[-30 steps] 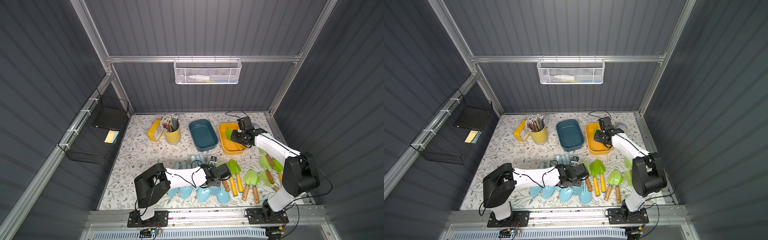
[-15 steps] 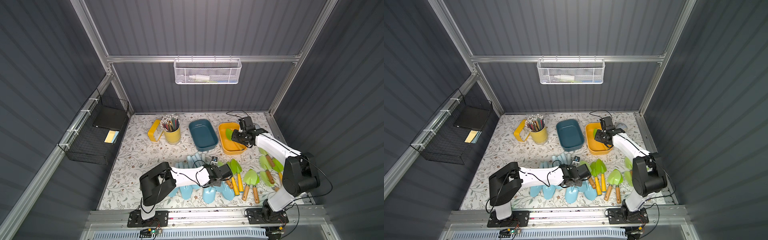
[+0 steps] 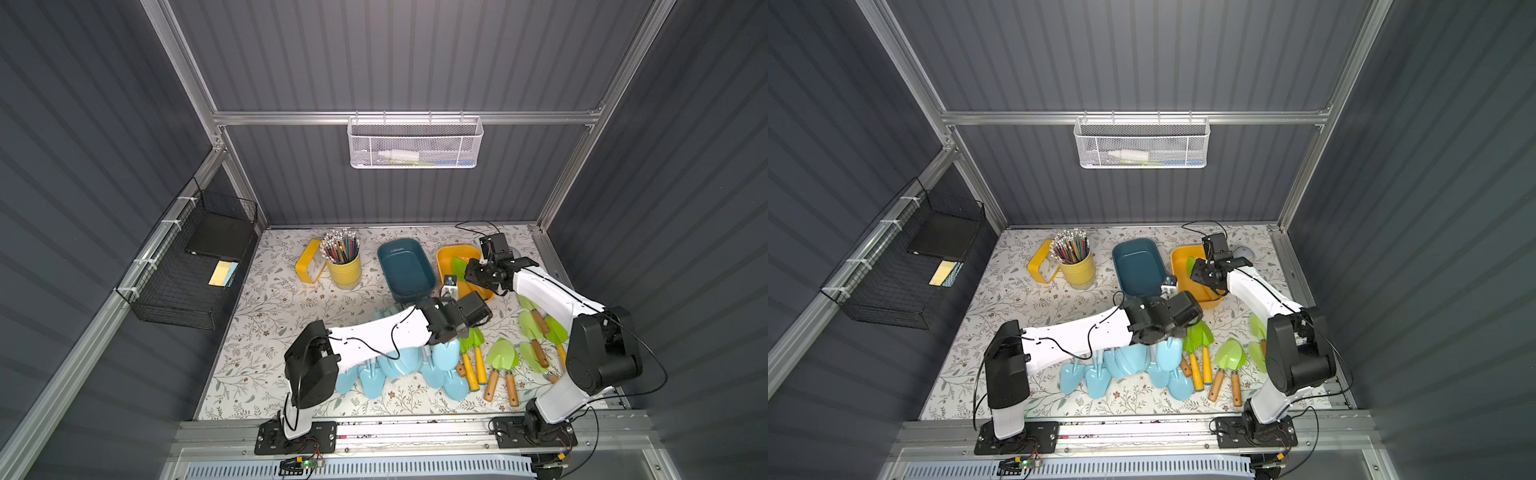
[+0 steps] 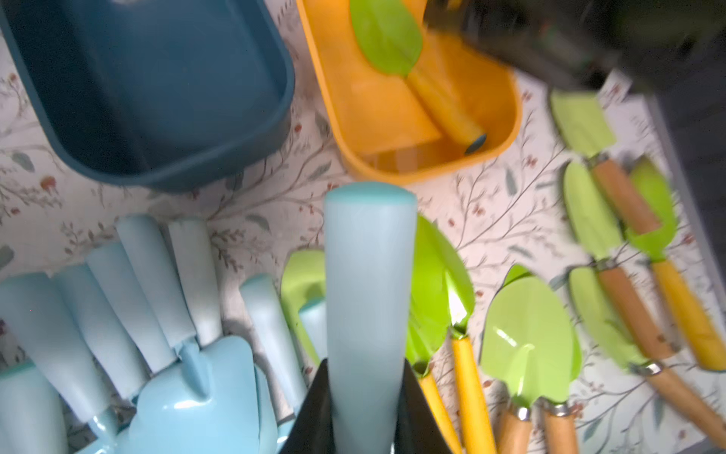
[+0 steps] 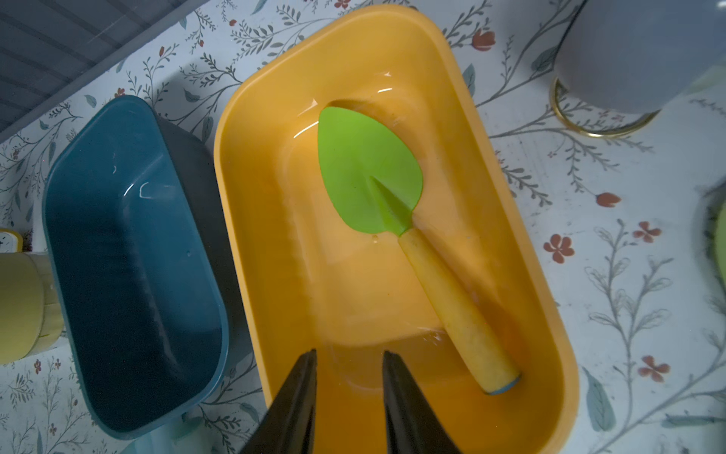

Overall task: Sort the small shovels by color and place them into the storage box
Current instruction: Pick up the shovel from the center of the board, then place the shovel in the storage box.

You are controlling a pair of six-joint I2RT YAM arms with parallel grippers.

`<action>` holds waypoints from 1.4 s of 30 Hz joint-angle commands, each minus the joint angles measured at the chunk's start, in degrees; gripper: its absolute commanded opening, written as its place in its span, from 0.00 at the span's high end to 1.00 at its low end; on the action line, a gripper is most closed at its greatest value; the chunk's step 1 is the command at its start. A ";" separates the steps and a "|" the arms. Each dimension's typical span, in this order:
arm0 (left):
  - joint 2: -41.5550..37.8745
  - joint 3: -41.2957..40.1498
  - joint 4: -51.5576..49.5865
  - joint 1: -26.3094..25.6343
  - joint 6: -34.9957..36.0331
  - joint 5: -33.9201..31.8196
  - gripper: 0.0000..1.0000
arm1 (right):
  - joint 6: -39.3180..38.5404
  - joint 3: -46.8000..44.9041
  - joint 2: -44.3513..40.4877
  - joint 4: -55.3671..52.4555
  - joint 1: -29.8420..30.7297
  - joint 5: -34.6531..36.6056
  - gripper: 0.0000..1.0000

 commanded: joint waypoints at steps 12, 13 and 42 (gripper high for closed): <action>11.59 22.23 6.39 22.33 22.78 -6.91 1.00 | -0.78 2.07 -2.22 0.07 -0.93 2.12 0.67; 12.56 22.97 7.55 23.73 23.68 -6.60 1.00 | -0.83 1.92 -2.25 0.10 -0.91 2.51 0.67; 27.94 20.12 18.48 31.11 18.07 20.80 1.00 | -1.33 -5.46 -3.32 -3.94 -0.97 3.19 0.63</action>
